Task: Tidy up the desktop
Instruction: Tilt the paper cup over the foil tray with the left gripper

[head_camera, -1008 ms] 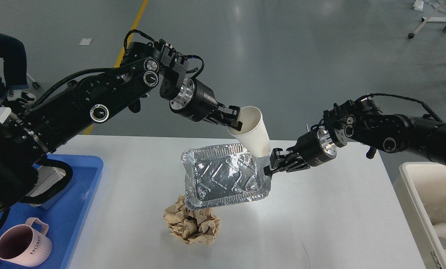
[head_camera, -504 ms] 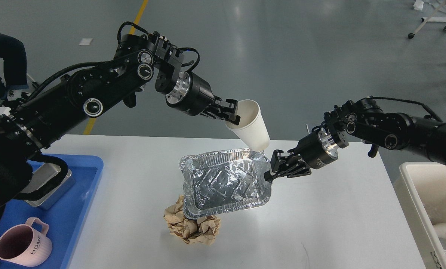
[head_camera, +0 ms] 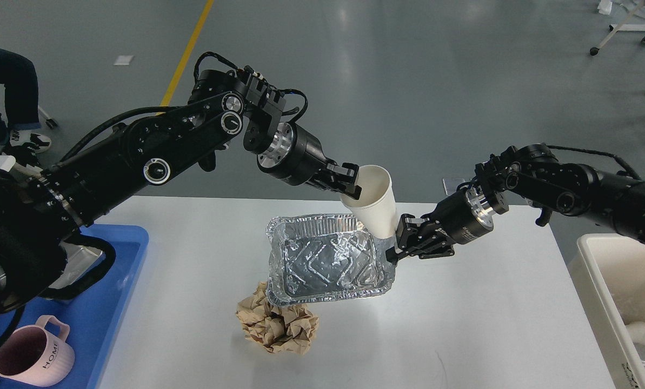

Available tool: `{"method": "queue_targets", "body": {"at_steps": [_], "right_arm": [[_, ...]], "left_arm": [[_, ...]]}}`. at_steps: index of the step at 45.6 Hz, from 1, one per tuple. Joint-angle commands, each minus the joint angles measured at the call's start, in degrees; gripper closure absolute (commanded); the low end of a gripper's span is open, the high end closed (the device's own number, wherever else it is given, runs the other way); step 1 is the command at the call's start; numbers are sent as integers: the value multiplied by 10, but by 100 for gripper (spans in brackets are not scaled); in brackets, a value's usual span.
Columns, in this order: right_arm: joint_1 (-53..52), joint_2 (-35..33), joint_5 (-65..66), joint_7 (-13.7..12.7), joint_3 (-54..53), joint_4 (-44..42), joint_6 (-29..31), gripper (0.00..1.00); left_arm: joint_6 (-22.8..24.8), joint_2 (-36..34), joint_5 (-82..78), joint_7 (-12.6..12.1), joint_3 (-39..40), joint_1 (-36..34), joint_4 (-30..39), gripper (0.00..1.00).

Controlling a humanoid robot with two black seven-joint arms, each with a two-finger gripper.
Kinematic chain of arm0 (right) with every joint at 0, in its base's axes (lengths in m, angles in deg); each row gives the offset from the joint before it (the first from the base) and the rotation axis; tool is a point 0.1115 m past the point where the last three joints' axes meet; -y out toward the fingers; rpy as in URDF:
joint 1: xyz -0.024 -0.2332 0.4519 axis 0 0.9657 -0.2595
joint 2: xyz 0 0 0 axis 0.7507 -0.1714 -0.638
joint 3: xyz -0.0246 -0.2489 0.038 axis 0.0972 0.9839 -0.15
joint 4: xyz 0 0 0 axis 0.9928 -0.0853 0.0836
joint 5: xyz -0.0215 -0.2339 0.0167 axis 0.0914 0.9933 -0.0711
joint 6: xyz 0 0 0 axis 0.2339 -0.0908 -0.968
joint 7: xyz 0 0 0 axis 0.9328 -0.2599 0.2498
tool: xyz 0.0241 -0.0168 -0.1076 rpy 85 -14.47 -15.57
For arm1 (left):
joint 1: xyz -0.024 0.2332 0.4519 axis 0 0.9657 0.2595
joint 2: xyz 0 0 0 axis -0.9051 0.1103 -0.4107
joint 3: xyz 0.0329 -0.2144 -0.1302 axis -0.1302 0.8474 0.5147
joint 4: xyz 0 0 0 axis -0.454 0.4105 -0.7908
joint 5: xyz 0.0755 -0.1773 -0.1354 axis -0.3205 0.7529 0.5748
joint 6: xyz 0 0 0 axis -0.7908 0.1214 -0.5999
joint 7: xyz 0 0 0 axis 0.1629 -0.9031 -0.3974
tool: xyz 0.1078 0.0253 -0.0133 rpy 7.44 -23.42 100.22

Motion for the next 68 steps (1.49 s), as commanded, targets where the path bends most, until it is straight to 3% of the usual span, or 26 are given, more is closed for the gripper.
{"method": "queue_targets", "body": {"at_steps": [1, 61, 68], "right_arm": [[-2, 1, 0, 0, 0, -1, 0, 100], [5, 24, 1, -1, 0, -34, -9, 100], [5, 25, 1, -1, 1, -36, -10, 100]], "left_arm": [[0, 3, 2, 0, 1, -1, 1, 97], [0, -54, 23, 1, 76, -48, 1, 96], [0, -59, 25, -10, 72, -49, 1, 96]]}}
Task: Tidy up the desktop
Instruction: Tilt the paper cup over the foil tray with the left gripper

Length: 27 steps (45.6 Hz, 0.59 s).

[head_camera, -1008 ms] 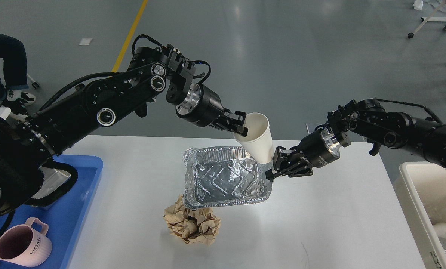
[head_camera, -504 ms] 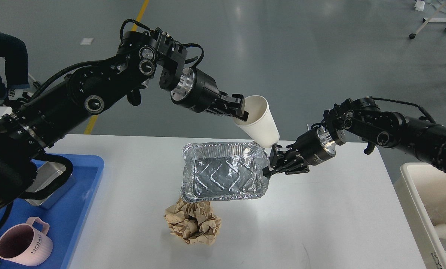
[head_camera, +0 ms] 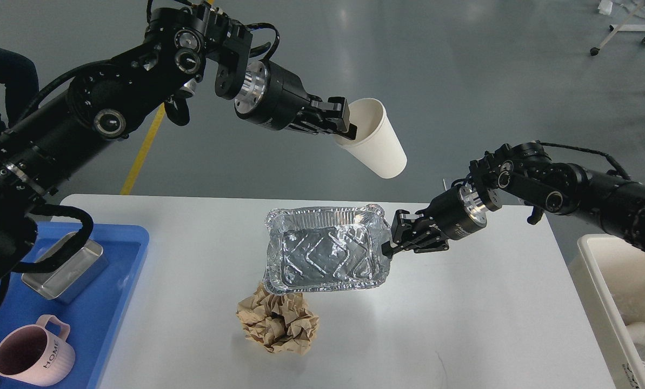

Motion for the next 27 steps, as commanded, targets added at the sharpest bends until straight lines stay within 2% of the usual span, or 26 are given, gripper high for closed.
{"method": "queue_targets", "body": {"at_steps": [1, 9, 27], "right_arm": [[-1, 1, 0, 0, 1, -1, -1, 100], [0, 3, 0, 0, 0, -12, -1, 100], [2, 15, 0, 0, 1, -27, 1, 100]], "left_arm": [[0, -6, 1, -11, -3, -1, 1, 96], [0, -13, 0, -34, -9, -3, 1, 96], [0, 12, 1, -47, -31, 3, 8, 96]]}}
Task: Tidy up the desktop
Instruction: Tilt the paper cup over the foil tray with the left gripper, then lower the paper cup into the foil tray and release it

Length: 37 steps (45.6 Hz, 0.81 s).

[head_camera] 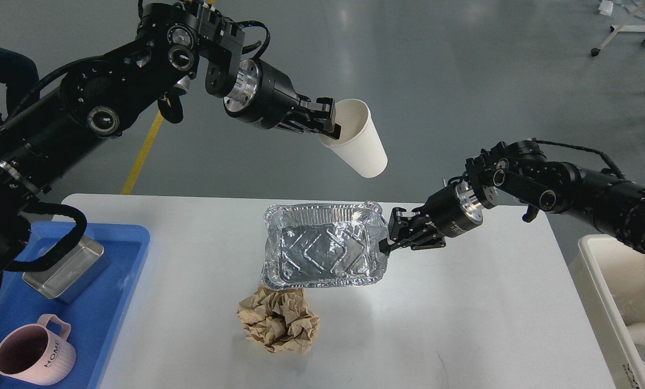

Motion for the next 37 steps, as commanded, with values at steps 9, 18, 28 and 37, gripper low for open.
{"method": "queue_targets", "body": {"at_steps": [9, 18, 28, 37], "right_arm": [[14, 0, 0, 0, 0, -23, 4, 100], [17, 0, 0, 0, 0, -26, 4, 100], [15, 0, 0, 0, 0, -27, 3, 100], [13, 0, 0, 0, -1, -27, 3, 100]], "left_arm": [[0, 21, 1, -2, -19, 2, 18, 96], [0, 31, 1, -3, -45, 7, 18, 96], [0, 28, 0, -4, -71, 12, 17, 96], [0, 27, -6, -6, -74, 32, 15, 96]]}}
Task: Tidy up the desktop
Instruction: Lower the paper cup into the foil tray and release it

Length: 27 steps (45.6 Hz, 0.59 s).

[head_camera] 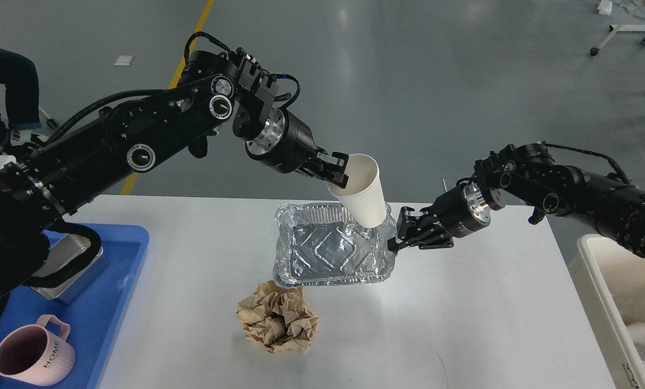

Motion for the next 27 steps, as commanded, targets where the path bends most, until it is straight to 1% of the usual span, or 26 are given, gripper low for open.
{"method": "queue_targets", "body": {"at_steps": [1, 7, 15, 27], "right_arm": [[-3, 0, 0, 0, 0, 0, 0, 100], [-5, 0, 0, 0, 0, 1, 0, 100], [-8, 14, -1, 0, -1, 4, 1, 100], [-9, 15, -1, 1, -2, 6, 0, 100]], "left_arm": [[0, 1, -2, -1, -1, 8, -1, 96], [0, 2, -7, -7, -1, 14, -5, 95], [0, 4, -10, -7, -1, 20, -6, 95], [0, 5, -30, -8, -1, 34, -6, 95]]}}
